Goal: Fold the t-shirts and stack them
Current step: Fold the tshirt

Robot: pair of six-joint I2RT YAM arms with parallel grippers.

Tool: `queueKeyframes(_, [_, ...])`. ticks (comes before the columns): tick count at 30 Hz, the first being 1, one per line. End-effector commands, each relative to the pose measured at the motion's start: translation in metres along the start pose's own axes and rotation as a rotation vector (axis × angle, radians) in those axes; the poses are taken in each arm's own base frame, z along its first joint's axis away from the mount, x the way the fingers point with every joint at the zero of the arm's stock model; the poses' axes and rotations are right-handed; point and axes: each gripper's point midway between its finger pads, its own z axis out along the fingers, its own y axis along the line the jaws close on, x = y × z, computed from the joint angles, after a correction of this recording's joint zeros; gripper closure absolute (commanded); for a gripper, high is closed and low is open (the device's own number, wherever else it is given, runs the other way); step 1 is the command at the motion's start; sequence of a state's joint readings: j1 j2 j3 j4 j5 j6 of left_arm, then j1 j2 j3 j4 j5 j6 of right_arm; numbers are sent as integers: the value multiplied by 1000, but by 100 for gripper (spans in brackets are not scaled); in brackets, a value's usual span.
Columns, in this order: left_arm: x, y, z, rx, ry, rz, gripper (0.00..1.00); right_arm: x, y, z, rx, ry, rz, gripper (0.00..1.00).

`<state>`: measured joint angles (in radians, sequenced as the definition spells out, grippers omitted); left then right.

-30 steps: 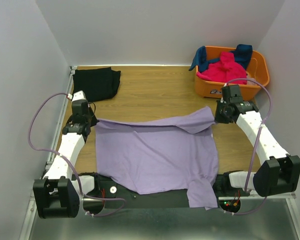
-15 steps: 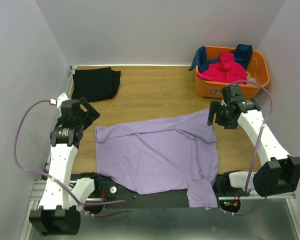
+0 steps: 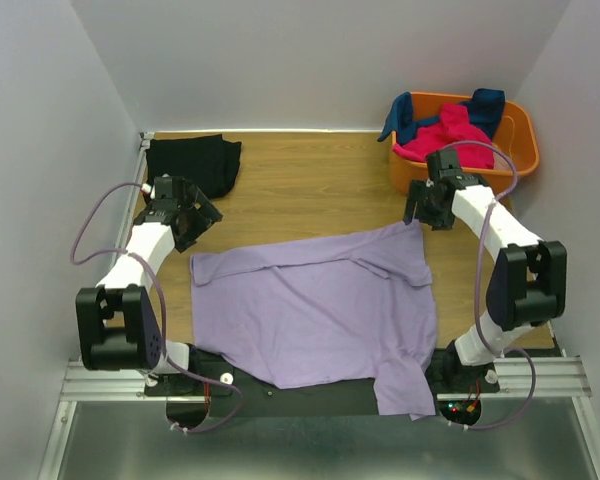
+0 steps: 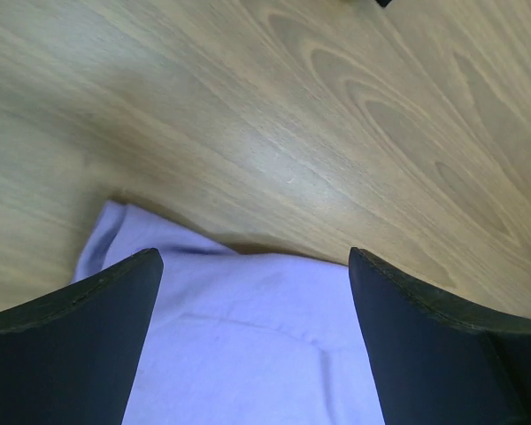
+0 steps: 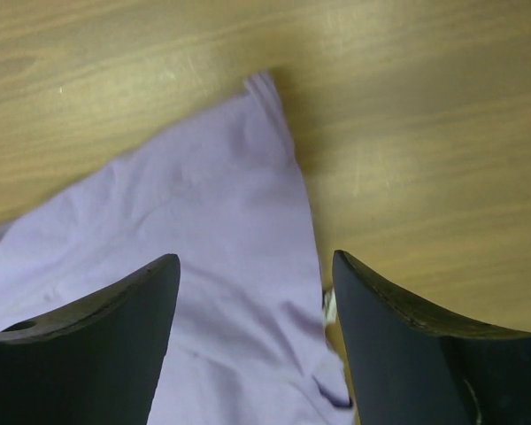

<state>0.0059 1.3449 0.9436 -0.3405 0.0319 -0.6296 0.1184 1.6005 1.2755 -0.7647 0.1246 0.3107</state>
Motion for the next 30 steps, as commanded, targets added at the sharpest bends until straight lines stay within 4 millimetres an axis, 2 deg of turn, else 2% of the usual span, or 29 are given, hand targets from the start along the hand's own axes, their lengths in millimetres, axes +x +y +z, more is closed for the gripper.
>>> queueKeyframes(1, [-21, -39, 6, 145, -24, 45, 2, -45, 11, 11, -39, -145, 37, 26])
queueKeyframes(2, [-15, -35, 17, 128, 7, 52, 1, -46, 11, 20, -33, -144, 42, 26])
queueKeyframes(5, [-3, -30, 28, 116, 57, 65, 1, -49, 8, 34, -20, -146, 63, 28])
queueKeyframes(15, [28, -19, 51, 122, 165, 82, 1, -53, 9, 71, 6, -146, 148, 33])
queueKeyframes(20, [46, -7, 61, 105, 218, 107, 1, -55, 8, 85, 27, -146, 186, 44])
queueKeyframes(24, [54, -1, 58, 102, 231, 108, 1, -54, 7, 84, 38, -149, 208, 58])
queueKeyframes(27, [59, 5, 58, 91, 235, 114, 2, -50, 5, 85, 42, -142, 213, 61])
queueKeyframes(30, [65, 10, 57, 79, 246, 106, 2, -46, 5, 84, 37, -134, 210, 71])
